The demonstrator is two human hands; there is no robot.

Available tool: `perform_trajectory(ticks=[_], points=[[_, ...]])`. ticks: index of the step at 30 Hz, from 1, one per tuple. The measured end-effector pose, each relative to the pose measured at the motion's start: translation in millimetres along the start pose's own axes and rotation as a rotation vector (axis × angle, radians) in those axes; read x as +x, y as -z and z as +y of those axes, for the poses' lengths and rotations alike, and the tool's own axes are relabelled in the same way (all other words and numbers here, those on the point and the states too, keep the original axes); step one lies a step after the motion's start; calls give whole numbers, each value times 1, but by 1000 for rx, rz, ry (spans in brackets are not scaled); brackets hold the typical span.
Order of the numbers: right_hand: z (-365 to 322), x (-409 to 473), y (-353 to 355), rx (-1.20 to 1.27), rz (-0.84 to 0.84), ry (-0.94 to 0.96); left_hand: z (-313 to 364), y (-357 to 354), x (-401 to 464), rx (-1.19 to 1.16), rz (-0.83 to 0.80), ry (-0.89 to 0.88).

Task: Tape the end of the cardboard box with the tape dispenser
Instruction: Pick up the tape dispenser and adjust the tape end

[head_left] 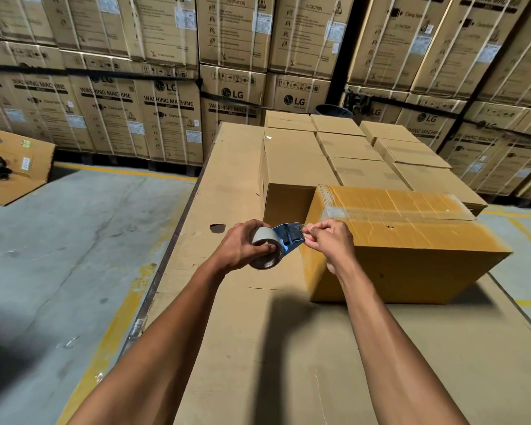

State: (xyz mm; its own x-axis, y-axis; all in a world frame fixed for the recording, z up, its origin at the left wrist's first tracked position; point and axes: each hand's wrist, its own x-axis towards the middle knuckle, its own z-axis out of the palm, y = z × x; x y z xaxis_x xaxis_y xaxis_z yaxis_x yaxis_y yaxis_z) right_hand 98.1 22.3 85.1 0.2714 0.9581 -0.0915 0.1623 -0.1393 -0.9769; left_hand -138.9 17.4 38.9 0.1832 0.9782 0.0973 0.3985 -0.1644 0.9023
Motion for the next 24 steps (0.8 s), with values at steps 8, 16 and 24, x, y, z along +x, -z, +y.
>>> perform_trajectory(ticks=[8,16,24], points=[[-1,-3,17,518,-198,-338,-1,-3,-5,-74,34,-40],[3,-11,26,693,-245,-448,1,-1,-8,-117,1,-72],[12,-16,30,848,-315,-519,3,6,-6,-112,-27,-84]])
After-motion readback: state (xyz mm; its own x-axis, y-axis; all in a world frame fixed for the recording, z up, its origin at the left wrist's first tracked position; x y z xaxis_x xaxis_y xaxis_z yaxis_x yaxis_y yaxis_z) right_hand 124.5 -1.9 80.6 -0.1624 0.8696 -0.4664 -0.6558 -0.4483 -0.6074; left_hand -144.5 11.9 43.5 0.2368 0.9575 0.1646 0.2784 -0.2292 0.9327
